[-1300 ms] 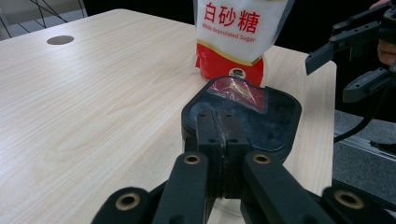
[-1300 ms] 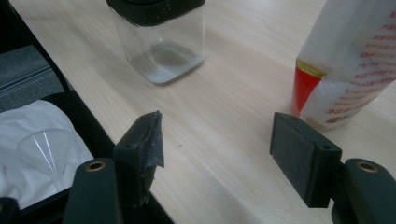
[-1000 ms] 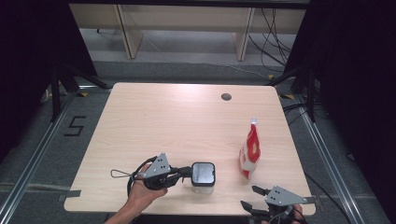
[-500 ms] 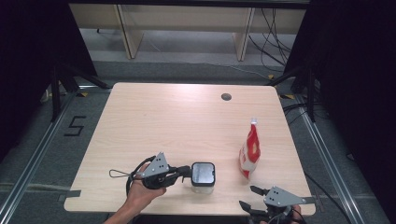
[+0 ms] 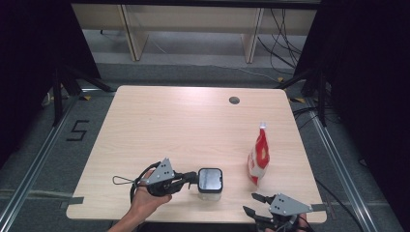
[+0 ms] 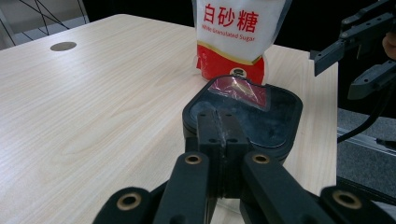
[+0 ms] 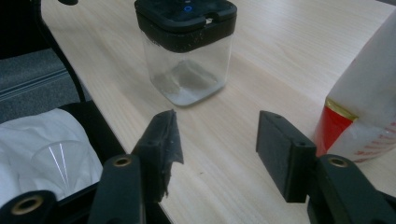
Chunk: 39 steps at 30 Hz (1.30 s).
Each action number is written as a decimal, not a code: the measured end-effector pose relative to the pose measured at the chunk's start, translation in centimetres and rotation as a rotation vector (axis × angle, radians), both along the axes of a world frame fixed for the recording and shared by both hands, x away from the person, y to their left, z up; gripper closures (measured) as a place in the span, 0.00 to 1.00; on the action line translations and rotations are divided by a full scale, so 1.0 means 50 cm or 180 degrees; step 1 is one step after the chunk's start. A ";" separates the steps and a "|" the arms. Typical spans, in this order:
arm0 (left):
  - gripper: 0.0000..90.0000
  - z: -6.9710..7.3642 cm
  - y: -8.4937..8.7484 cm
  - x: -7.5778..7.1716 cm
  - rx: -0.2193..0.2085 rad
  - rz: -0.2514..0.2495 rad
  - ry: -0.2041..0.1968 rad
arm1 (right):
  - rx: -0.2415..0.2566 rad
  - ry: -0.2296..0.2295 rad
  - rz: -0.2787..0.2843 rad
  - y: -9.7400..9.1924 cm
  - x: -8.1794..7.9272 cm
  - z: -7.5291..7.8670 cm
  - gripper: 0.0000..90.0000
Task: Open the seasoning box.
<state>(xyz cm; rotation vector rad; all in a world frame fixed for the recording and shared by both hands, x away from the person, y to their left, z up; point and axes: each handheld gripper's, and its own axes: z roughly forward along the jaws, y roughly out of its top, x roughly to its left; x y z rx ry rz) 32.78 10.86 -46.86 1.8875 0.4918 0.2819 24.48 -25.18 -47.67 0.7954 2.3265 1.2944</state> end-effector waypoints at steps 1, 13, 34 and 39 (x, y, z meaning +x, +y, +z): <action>0.99 0.000 0.000 0.000 -0.0001 0.0000 -0.0001 | 0.0028 -0.0019 0.0027 0.003 0.001 0.000 0.57; 0.99 -0.001 0.000 0.001 -0.0022 -0.0012 0.0001 | 0.0033 -0.0069 0.0012 0.008 0.000 0.006 0.61; 0.99 -0.007 0.004 -0.004 -0.0123 0.0037 0.0029 | 0.0051 -0.0098 0.0070 0.025 0.004 0.007 0.65; 0.99 -0.008 0.003 -0.002 -0.0150 0.0008 0.0024 | 0.0052 -0.0136 0.0113 0.031 0.004 0.009 0.75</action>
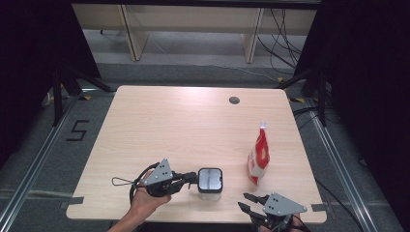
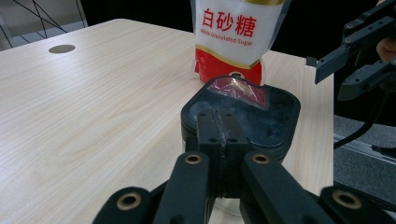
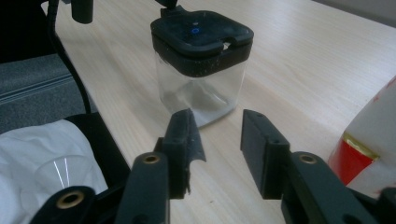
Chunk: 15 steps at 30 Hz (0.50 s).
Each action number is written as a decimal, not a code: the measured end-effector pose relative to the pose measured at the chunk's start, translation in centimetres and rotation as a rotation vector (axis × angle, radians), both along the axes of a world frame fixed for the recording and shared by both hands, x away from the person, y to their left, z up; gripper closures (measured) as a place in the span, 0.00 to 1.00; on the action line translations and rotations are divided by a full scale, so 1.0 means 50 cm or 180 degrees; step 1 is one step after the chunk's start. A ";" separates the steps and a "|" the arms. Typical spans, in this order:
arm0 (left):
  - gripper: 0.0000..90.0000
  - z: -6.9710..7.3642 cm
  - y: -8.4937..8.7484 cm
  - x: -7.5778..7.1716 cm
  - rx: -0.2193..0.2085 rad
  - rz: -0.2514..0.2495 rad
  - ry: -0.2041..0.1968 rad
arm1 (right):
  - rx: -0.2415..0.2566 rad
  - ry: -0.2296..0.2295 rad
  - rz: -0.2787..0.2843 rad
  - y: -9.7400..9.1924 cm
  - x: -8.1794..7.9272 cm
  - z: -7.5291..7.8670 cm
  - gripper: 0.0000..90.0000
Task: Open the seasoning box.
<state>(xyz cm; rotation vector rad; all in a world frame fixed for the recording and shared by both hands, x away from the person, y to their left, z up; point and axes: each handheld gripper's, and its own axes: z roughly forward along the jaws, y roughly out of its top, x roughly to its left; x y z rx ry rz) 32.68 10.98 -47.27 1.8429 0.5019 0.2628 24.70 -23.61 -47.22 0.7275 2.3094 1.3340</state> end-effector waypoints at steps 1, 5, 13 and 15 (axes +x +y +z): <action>0.99 0.000 0.000 0.000 0.0000 0.0000 0.0000 | 0.0000 0.0000 0.0000 0.000 0.000 0.000 0.75; 0.99 0.000 0.000 0.000 -0.0009 0.0000 0.0004 | 0.0012 -0.0056 0.0016 0.006 0.003 0.004 0.79; 0.99 -0.001 0.001 0.004 0.0001 -0.0044 -0.0033 | -0.0007 -0.0040 0.0016 0.023 0.023 0.000 0.87; 0.99 -0.001 0.000 0.002 0.0008 -0.0020 0.0001 | -0.0040 -0.0066 0.0070 0.029 0.029 0.000 0.89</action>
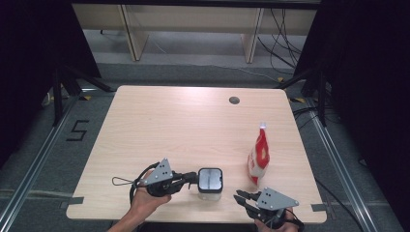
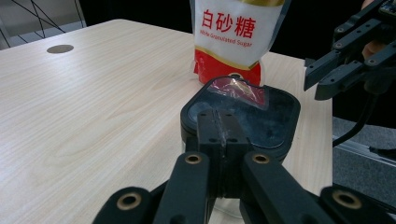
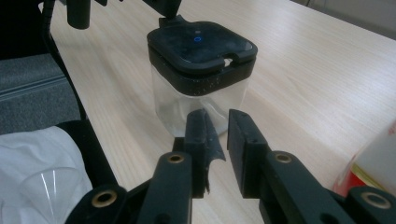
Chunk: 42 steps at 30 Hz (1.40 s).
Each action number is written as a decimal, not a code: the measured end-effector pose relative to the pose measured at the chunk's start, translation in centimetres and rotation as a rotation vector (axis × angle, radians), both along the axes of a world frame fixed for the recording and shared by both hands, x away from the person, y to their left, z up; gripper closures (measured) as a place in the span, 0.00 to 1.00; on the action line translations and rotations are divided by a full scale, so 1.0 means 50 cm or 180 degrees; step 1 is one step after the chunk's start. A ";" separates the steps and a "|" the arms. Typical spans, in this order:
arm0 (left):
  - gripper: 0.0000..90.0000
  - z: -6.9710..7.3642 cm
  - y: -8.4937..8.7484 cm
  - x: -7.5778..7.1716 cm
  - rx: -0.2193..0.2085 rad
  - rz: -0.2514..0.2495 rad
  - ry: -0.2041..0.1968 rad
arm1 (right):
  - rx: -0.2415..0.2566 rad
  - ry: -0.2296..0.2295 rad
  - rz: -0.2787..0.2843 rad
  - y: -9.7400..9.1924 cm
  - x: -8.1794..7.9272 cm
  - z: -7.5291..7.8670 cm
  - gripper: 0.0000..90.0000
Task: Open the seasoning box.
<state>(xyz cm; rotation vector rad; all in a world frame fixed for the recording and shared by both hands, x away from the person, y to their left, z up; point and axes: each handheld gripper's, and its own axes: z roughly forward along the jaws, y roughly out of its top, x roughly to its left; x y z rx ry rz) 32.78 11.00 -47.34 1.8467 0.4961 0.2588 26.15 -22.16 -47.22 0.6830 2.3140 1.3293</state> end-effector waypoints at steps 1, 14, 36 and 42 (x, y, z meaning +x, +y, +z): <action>0.99 0.000 0.000 0.000 0.0000 0.0000 0.0000 | 0.0000 0.0000 0.0000 0.000 0.000 0.000 0.89; 0.99 0.002 0.003 0.005 0.0005 -0.0020 -0.0007 | -0.0038 -0.0020 0.0147 0.034 0.017 -0.003 0.92; 0.99 -0.002 0.003 -0.004 -0.0004 0.0068 -0.0071 | -0.0064 -0.0042 0.0118 0.031 0.015 0.000 0.91; 0.99 -0.006 0.002 -0.007 -0.0063 0.0088 -0.0065 | -0.0020 -0.0069 0.0106 0.031 0.015 0.002 0.92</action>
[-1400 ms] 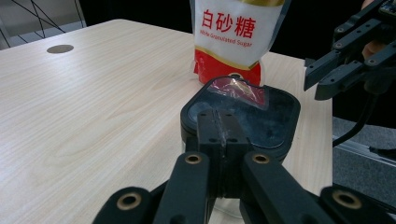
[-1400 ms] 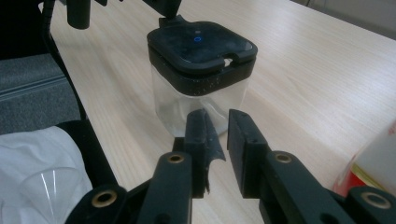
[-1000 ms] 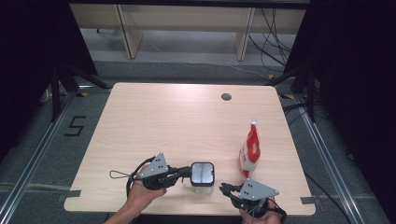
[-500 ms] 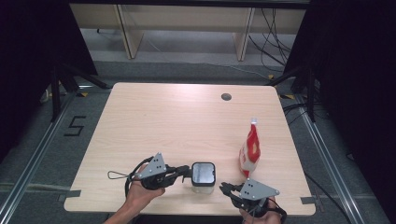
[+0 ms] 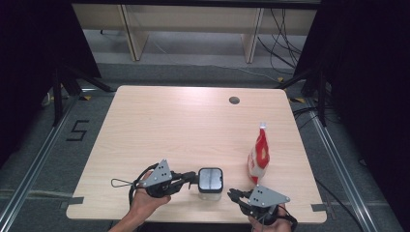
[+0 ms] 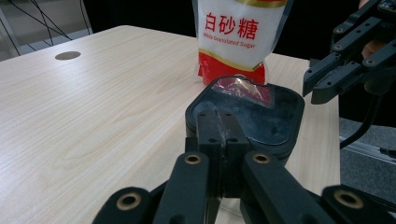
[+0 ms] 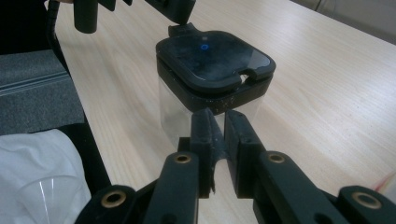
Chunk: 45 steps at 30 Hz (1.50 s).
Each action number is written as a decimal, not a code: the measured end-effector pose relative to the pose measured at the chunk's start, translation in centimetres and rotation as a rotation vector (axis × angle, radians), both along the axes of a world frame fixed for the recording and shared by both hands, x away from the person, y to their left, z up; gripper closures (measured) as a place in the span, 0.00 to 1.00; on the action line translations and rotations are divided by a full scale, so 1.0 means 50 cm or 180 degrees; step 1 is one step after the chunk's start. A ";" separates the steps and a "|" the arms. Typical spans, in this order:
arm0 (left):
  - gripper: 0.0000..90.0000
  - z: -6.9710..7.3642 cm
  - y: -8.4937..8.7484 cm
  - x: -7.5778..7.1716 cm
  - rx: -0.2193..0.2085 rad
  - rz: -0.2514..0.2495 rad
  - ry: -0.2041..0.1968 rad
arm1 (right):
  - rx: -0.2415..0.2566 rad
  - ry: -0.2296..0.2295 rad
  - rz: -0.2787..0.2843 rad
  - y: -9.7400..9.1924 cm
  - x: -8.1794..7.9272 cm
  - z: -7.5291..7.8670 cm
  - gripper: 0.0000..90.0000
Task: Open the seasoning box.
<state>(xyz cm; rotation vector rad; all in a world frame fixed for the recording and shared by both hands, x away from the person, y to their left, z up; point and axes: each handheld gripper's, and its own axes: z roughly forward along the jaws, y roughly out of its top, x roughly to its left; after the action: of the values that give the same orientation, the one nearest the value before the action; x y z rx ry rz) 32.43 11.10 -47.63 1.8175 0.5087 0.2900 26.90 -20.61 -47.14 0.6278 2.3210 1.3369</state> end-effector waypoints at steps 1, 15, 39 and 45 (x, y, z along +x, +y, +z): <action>0.99 0.000 0.000 0.000 0.0000 0.0000 0.0000 | 0.0000 0.0000 0.0000 0.000 0.000 0.000 0.92; 0.99 -0.003 0.005 0.004 -0.0018 -0.0035 -0.0037 | -0.0029 -0.0018 0.0002 0.011 0.007 0.004 0.99; 0.99 -0.007 0.006 0.004 -0.0063 -0.0045 -0.0032 | -0.0129 -0.0038 0.0030 0.031 0.032 0.015 1.00; 0.99 -0.007 0.007 0.004 -0.0068 -0.0039 -0.0017 | -0.0111 -0.0069 0.0045 0.035 0.035 0.020 1.00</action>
<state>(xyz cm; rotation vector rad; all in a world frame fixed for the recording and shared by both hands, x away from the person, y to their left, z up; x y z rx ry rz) 32.62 11.45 -47.98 1.7980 0.4950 0.2799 28.64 -18.85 -46.15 0.5844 2.3305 1.3001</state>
